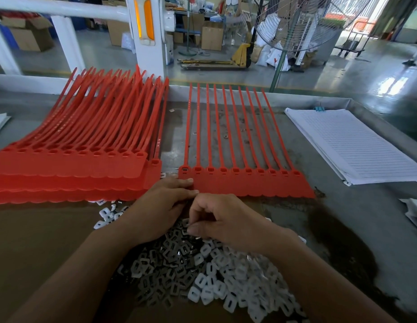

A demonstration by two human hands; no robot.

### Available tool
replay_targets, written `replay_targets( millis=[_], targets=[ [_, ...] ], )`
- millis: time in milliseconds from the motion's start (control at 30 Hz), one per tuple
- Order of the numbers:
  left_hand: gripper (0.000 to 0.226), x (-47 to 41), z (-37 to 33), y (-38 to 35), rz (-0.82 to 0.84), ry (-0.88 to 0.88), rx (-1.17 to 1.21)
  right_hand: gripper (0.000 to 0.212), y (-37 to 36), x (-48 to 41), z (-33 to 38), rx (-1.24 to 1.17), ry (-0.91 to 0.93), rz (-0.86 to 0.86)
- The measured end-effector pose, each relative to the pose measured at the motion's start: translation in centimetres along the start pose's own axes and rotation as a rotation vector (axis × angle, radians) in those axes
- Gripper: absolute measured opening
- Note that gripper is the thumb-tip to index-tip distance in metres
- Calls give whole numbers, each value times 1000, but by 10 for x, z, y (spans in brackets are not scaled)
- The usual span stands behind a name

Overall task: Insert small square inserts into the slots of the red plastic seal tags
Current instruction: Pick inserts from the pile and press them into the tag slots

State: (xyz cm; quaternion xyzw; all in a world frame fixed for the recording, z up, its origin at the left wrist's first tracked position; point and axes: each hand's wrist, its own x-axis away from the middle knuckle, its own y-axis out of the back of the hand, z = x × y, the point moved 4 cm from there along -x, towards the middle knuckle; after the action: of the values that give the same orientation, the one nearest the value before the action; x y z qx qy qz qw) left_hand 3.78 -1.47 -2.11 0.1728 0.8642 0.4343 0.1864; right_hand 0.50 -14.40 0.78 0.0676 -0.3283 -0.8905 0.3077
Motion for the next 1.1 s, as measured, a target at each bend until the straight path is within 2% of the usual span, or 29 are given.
replay_targets(
  millis=[233, 300, 567, 733, 800, 900, 967, 1100],
  targets=[
    [39, 0, 1, 0, -2, -3, -20, 11, 2, 4, 7, 61, 10, 101],
    [39, 0, 1, 0, -5, -7, -22, 11, 3, 4, 7, 62, 19, 83],
    [36, -1, -2, 0, 20, -13, -45, 21, 16, 1, -6, -142, -32, -200],
    [39, -1, -2, 0, -16, -12, -52, 21, 37, -9, -7, -147, -55, -357],
    [38, -1, -1, 0, -22, -12, -48, 16, 45, -19, -7, -138, -84, -392],
    [39, -1, -2, 1, -26, -31, -51, 11, 53, -33, -5, 20, -134, -415],
    [39, 0, -2, 2, -28, -31, -45, 5, 58, -44, -8, -21, -177, -432],
    [39, 0, -4, 3, -22, -25, -38, 22, 61, -65, -16, -111, -378, -328]
  ],
)
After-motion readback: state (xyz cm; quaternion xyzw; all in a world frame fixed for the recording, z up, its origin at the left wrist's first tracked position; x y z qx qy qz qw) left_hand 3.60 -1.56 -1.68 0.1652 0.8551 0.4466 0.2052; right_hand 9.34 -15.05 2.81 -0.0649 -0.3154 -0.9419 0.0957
